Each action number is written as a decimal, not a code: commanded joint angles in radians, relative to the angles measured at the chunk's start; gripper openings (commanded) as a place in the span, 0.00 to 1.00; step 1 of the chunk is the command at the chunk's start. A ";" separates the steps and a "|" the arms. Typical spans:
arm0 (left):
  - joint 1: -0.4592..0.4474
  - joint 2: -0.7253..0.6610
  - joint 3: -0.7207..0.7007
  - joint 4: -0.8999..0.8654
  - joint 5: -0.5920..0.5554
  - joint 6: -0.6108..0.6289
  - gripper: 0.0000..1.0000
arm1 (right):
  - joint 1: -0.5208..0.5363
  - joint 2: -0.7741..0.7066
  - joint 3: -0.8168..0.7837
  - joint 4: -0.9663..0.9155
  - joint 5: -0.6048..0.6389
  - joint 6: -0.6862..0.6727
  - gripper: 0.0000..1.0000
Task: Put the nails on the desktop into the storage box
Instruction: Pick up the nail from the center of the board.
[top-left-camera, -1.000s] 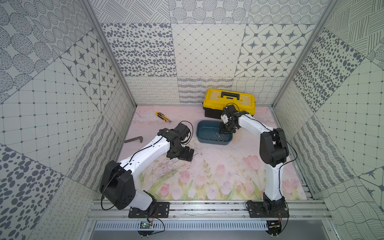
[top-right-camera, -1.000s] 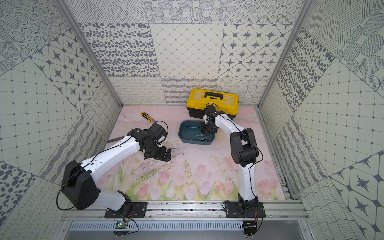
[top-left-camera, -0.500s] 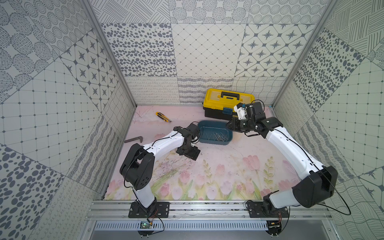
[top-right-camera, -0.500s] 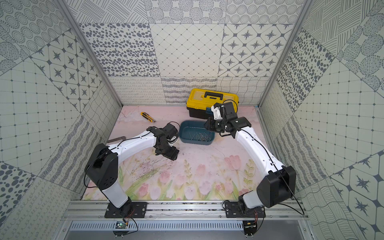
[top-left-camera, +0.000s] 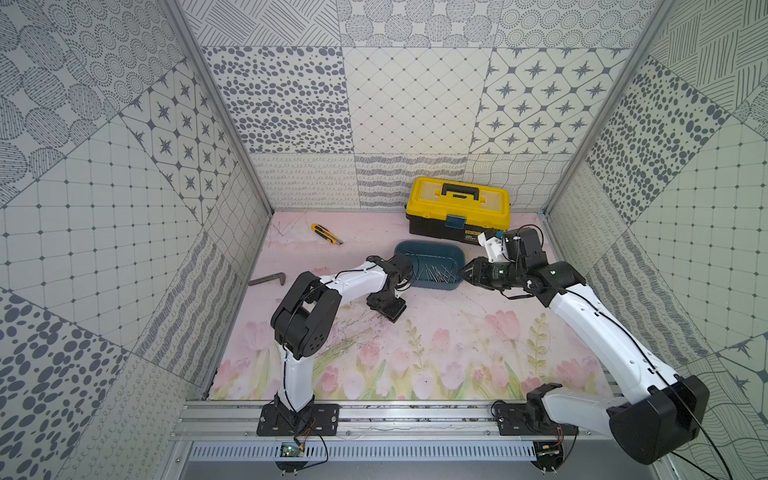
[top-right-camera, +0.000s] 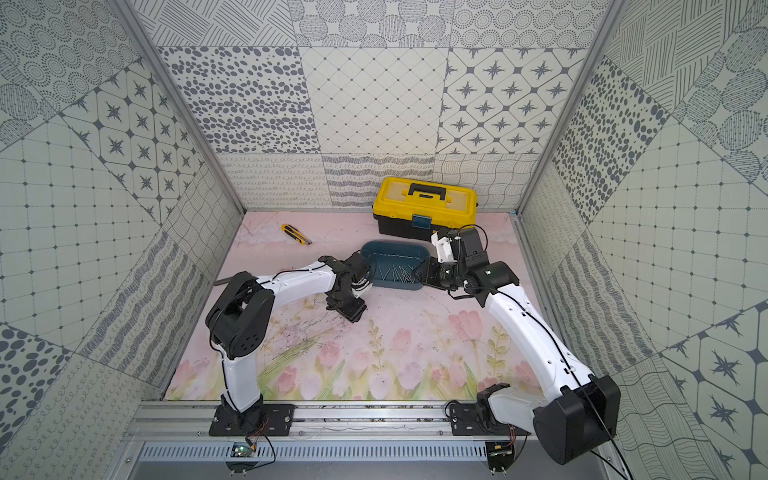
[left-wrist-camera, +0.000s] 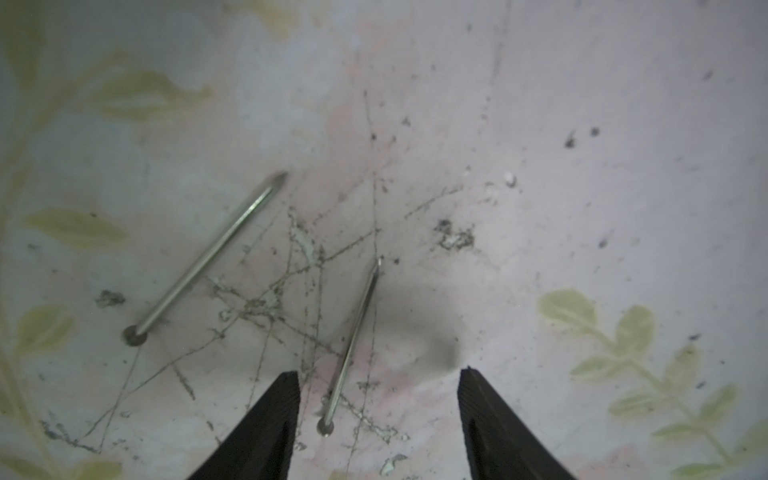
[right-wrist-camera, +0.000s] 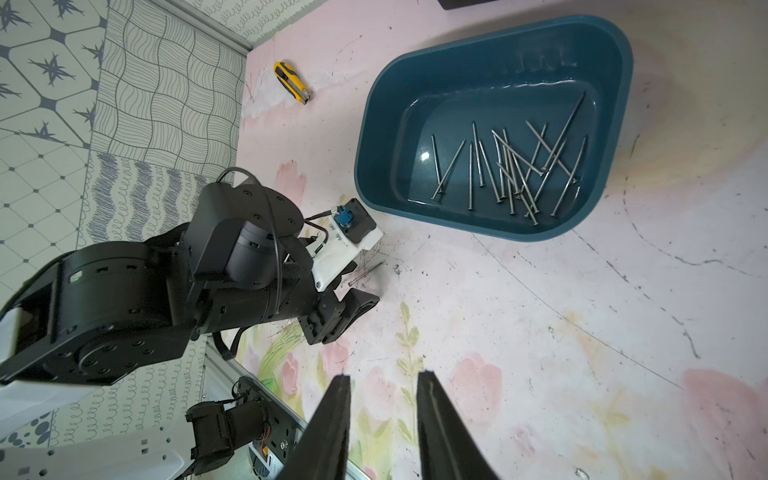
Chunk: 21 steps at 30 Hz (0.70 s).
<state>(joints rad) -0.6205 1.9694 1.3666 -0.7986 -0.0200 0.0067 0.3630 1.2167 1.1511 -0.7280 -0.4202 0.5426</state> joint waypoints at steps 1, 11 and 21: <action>0.010 0.024 0.018 0.014 -0.015 0.075 0.61 | 0.000 -0.011 -0.019 0.029 -0.029 0.020 0.33; 0.045 0.063 0.016 -0.014 0.013 0.119 0.46 | 0.001 -0.012 -0.030 0.029 -0.035 0.021 0.33; 0.032 0.079 -0.053 -0.036 -0.096 0.120 0.20 | 0.001 0.017 -0.023 0.033 -0.039 0.011 0.34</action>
<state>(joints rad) -0.5858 2.0010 1.3666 -0.7895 -0.0502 0.1036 0.3630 1.2255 1.1259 -0.7284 -0.4480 0.5613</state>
